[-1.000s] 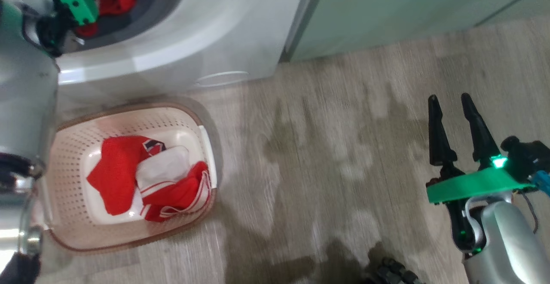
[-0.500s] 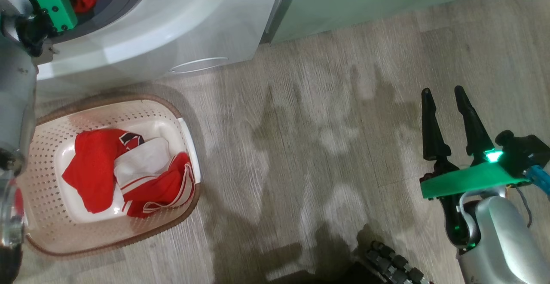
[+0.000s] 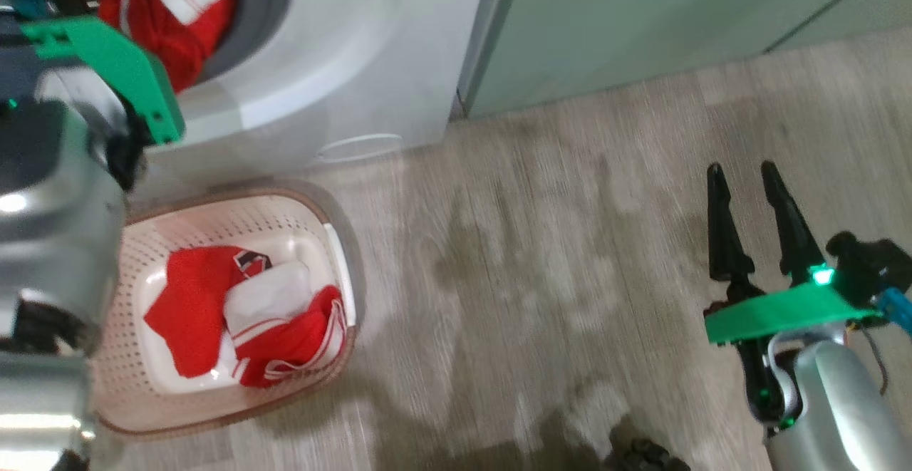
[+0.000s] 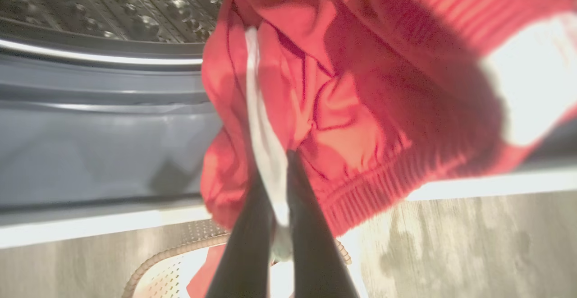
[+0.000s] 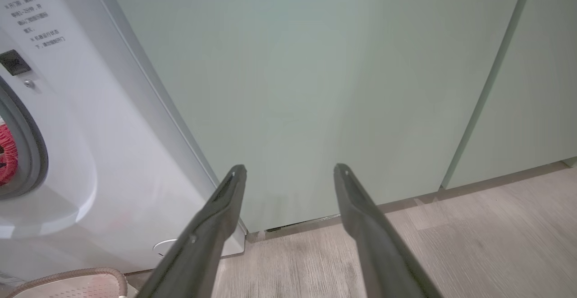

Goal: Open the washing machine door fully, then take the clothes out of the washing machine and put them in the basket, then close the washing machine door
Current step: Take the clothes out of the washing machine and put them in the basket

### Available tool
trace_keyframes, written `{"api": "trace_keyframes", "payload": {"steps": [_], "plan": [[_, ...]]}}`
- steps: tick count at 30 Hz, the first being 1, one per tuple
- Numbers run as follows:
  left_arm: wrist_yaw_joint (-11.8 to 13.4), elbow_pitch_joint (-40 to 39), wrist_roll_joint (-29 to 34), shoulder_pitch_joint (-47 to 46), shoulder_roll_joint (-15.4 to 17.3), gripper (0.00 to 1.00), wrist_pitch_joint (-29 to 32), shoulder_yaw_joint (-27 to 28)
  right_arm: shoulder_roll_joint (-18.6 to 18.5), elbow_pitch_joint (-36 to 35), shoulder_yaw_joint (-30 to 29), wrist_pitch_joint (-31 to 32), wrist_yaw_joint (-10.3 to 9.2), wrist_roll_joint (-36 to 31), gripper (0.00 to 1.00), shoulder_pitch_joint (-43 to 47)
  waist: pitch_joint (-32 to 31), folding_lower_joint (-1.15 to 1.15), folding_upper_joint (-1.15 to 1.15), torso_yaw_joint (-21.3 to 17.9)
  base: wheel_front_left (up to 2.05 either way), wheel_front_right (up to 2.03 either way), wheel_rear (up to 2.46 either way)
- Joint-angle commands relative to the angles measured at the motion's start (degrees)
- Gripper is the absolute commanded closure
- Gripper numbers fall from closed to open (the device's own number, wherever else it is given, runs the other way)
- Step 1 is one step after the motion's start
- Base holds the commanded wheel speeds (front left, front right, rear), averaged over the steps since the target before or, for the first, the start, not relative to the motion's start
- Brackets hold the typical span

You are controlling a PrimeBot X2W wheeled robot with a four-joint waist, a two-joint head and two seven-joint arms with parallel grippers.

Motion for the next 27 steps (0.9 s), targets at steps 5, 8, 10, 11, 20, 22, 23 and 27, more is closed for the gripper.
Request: {"api": "trace_keyframes", "payload": {"steps": [5, 8, 10, 11, 20, 22, 23, 27], "plan": [[-0.7, -0.9, 1.7, 4.8, 0.4, 1.00, -6.1, -1.7, -1.0, -0.9, 0.9, -0.4, -0.04, 0.5, 0.00, 3.3, -5.9, 0.00, 0.00, 3.5, 0.00, 0.00, 0.00], [-1.0, -0.9, 2.8, 8.4, -1.2, 1.00, -8.9, -3.8, -1.2, -0.6, 1.3, -0.4, -0.04, 0.5, 0.00, 4.4, -8.4, 0.00, 0.00, 5.0, 0.00, 0.00, 0.00], [-1.2, -0.9, 3.3, 11.1, -2.7, 1.00, -10.1, -5.1, -1.3, -0.4, 1.4, -0.4, -0.04, 0.6, 0.00, 5.1, -9.9, 0.00, 0.00, 6.0, 0.00, 0.00, 0.00], [-1.2, -0.9, 3.5, 12.4, -3.4, 1.00, -10.6, -5.8, -1.3, -0.3, 1.4, -0.4, -0.04, 0.7, 0.00, 5.4, -10.6, 0.00, 0.00, 6.4, 0.00, 0.00, 0.00], [-1.4, -0.7, 3.9, 22.5, -6.4, 1.00, -13.0, -10.4, -1.4, 0.2, 1.8, -0.4, -0.04, 1.0, 0.00, 7.5, -14.1, 0.00, 0.00, 9.4, 0.00, 0.00, 0.00], [-1.4, -0.5, 3.7, 24.6, -6.7, 1.00, -12.2, -11.1, -1.4, 0.2, 1.9, -0.4, -0.04, 1.0, 0.00, 7.7, -14.3, 0.00, 0.00, 9.6, 0.00, 0.00, 0.00], [-1.4, -0.5, 3.6, 25.5, -6.7, 1.00, -11.7, -11.4, -1.4, 0.2, 2.0, -0.4, -0.04, 1.1, 0.00, 7.7, -14.4, 0.00, 0.00, 9.7, 0.00, 0.00, 0.00], [-1.4, -0.3, 2.8, 29.0, -7.1, 1.00, -9.9, -12.8, -1.5, 0.2, 2.4, -0.4, -0.04, 1.1, 0.00, 7.5, -14.1, 0.00, 0.00, 9.7, 0.00, 0.00, 0.00]]}}
